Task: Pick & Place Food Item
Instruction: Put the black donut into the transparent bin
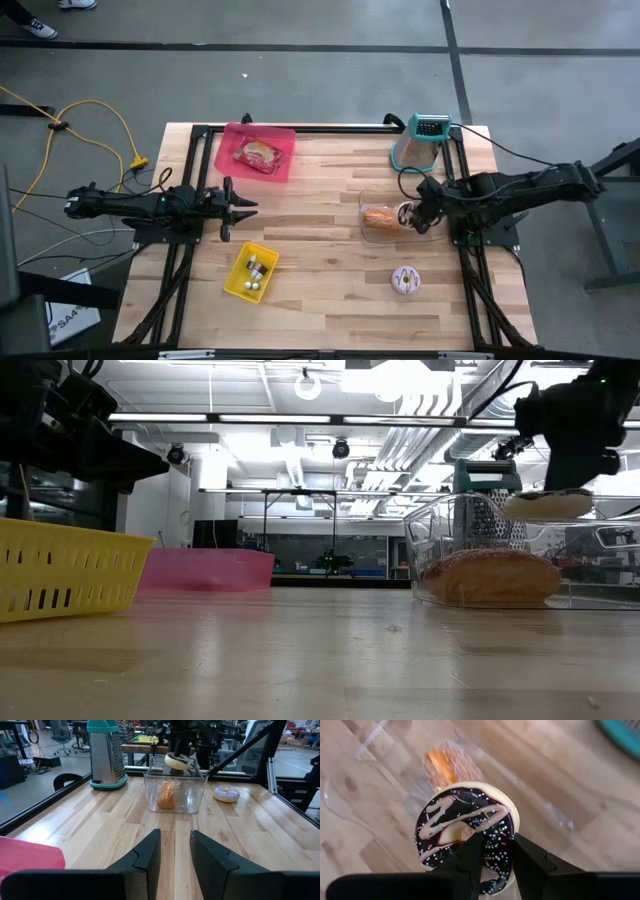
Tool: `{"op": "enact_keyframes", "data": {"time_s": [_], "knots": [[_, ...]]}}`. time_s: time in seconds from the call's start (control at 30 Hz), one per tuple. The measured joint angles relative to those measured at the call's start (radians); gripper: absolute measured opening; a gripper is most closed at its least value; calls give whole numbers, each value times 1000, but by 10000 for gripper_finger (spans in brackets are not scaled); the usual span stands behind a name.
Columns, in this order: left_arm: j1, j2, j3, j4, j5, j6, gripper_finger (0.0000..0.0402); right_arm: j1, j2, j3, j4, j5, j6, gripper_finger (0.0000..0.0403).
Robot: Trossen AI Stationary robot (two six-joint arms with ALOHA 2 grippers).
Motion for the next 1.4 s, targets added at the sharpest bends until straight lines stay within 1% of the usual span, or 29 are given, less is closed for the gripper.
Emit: {"op": "enact_keyframes", "data": {"time_s": [0.13, 0.3, 0.4, 0.8, 1.03, 1.17, 1.4], "knots": [[0, 0, 0, 0, 0, 0, 100, -5, 0, 0, -51, -62, 82, 87], [0, 0, 0, 0, 0, 0, 100, -4, 0, -1, -134, -98, 157, 87], [0, 0, 0, 0, 0, 0, 100, -4, 0, -1, -164, -94, 180, 87], [0, 0, 0, 0, 0, 0, 100, -4, 4, -1, -178, -76, 188, 87], [0, 0, 0, 0, 0, 0, 100, 14, 83, -2, -187, -57, 264, 87], [0, 0, 0, 0, 0, 0, 100, 24, 141, -2, -168, -53, 275, 87], [0, 0, 0, 0, 0, 0, 100, 24, 233, -2, -164, -80, 286, 87]]}}
